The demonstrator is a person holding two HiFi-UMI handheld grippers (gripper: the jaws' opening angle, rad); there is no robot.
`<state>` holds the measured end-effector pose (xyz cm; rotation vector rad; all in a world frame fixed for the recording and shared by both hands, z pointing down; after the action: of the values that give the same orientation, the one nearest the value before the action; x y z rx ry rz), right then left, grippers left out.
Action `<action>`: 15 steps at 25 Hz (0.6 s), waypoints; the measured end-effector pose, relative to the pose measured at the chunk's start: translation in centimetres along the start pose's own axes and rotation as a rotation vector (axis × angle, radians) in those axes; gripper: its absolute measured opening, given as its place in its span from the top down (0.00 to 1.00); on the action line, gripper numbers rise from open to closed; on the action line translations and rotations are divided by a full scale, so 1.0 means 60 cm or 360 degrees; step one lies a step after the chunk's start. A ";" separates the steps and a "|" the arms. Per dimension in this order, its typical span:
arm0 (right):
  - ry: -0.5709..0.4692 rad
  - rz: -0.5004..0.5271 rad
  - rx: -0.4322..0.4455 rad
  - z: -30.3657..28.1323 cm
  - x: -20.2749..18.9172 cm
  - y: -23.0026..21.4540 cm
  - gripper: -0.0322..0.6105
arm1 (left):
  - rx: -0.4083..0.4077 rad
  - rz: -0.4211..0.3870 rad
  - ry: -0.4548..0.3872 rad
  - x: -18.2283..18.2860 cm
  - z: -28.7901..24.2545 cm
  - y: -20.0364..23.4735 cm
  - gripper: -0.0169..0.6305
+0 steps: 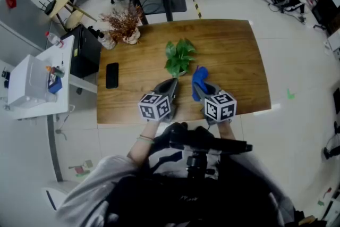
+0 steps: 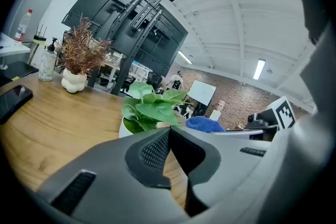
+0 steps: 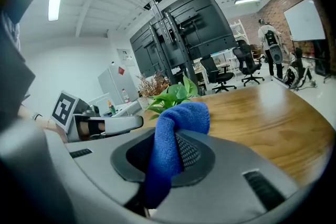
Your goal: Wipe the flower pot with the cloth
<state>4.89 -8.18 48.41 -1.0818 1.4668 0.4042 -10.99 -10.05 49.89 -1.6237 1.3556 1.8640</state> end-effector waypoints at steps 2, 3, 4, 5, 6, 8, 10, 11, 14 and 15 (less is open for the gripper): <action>-0.0004 -0.0006 0.0000 0.006 -0.001 0.001 0.86 | -0.0002 -0.0005 0.0007 -0.003 0.004 -0.004 0.96; -0.0006 -0.0006 0.0001 0.009 -0.001 0.002 0.86 | -0.0002 -0.0006 0.0009 -0.005 0.006 -0.006 0.96; -0.0006 -0.0004 0.0002 0.011 -0.001 0.003 0.86 | -0.0002 -0.0006 0.0011 -0.006 0.007 -0.007 0.96; -0.0004 -0.0001 0.0002 0.013 -0.002 0.003 0.86 | 0.0000 -0.0006 0.0013 -0.007 0.009 -0.008 0.96; 0.0000 0.0001 0.0003 0.015 -0.004 0.004 0.86 | 0.0003 -0.0005 0.0014 -0.008 0.011 -0.009 0.96; 0.0007 0.0000 0.0005 0.019 -0.008 0.006 0.86 | 0.0007 -0.0001 0.0015 -0.011 0.014 -0.011 0.96; 0.0009 0.0001 0.0005 0.023 -0.009 0.008 0.86 | 0.0008 0.0002 0.0013 -0.013 0.017 -0.014 0.96; 0.0008 0.0000 0.0004 0.024 -0.010 0.008 0.86 | 0.0006 0.0003 0.0013 -0.014 0.017 -0.015 0.96; 0.0002 -0.0003 0.0001 0.029 -0.010 0.008 0.86 | 0.0000 0.0001 0.0020 -0.017 0.020 -0.020 0.96; -0.0001 -0.0010 0.0000 0.031 -0.010 0.009 0.86 | 0.0000 0.0001 0.0023 -0.019 0.021 -0.021 0.96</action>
<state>5.49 -6.23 48.38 -1.0861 1.4623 0.4001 -10.47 -8.05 50.22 -1.6399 1.3621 1.8562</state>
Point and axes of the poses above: the fingertips, and each gripper's own axes: z backward along the fingers, y to its left, x out of its top, the point moved 6 cm from there along z, backward along the fingers, and after that the axes turned 12 degrees about -y, right-handed, at the moved point
